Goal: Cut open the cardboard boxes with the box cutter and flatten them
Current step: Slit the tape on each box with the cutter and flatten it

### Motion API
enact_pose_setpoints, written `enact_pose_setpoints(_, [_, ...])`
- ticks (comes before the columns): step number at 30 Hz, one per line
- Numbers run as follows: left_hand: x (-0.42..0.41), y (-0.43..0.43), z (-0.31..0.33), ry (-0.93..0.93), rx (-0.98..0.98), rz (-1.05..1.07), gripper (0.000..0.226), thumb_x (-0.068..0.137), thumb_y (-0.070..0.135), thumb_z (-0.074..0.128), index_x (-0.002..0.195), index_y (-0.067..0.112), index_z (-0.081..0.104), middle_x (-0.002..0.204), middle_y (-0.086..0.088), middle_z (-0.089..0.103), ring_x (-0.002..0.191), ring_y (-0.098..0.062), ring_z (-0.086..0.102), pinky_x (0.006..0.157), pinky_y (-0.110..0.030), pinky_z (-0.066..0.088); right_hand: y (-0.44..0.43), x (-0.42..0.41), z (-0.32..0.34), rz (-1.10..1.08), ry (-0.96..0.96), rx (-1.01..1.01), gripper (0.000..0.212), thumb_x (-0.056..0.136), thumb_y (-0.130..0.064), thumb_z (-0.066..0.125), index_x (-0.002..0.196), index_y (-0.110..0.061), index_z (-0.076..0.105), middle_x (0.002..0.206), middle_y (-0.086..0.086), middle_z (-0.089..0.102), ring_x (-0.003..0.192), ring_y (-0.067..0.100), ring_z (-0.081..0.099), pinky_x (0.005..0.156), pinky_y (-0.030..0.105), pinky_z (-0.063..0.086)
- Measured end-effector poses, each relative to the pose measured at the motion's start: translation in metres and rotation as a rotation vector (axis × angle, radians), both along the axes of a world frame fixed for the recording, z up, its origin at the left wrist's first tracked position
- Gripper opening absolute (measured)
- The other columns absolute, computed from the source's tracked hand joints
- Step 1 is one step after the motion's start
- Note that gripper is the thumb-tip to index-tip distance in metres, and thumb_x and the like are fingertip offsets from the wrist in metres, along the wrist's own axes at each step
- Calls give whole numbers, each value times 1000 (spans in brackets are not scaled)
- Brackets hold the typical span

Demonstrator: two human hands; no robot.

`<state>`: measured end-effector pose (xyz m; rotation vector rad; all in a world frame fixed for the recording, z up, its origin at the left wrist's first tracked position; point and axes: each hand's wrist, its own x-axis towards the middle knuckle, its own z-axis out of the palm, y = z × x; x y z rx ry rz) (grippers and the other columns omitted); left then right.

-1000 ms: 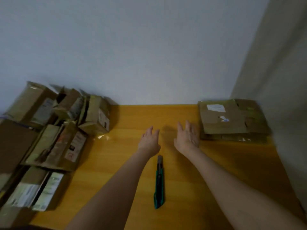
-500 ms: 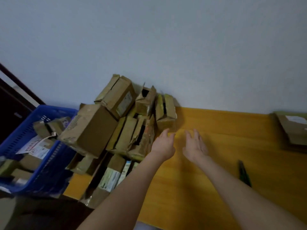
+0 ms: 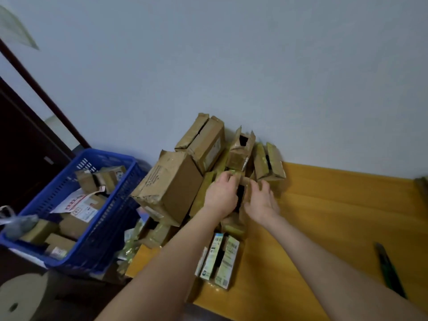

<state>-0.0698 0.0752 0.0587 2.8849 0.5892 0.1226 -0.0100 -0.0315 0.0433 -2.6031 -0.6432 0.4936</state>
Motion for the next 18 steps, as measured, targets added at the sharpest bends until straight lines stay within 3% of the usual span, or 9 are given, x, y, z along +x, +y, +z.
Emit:
enact_pose_setpoints(5, [-23, 52, 35, -181, 147, 153, 49, 95, 24, 48, 141, 12, 40, 141, -11, 43, 125, -28, 46, 98, -39, 45, 43, -24, 17, 61, 73, 158, 70, 91, -33, 59, 150, -25, 21, 155, 5, 16, 136, 30, 33, 108, 45, 38])
enact_pose_setpoints(8, [-38, 96, 54, -237, 137, 337, 47, 97, 25, 46, 142, 12, 39, 139, -13, 45, 125, -28, 46, 101, -41, 42, 66, -40, 27, 53, 207, 255, 74, 91, -38, 61, 151, -25, 20, 157, 4, 16, 139, 30, 32, 108, 44, 38])
enact_pose_setpoints(14, [-73, 184, 48, -42, -331, 684, 53, 100, 29, 36, 145, 2, 27, 145, -27, 34, 129, -43, 40, 105, -51, 38, 111, -60, 39, -79, 541, 428, 80, 90, -46, 61, 153, -20, 18, 157, 7, 23, 142, 29, 29, 111, 44, 32])
enact_pose_setpoints(18, [-85, 199, 42, 26, -566, 679, 60, 102, 38, 39, 146, -2, 27, 147, -25, 38, 130, -40, 42, 106, -43, 37, 140, -80, 35, -181, 747, 526, 86, 90, -51, 59, 154, -19, 12, 158, 6, 22, 141, 28, 30, 113, 45, 33])
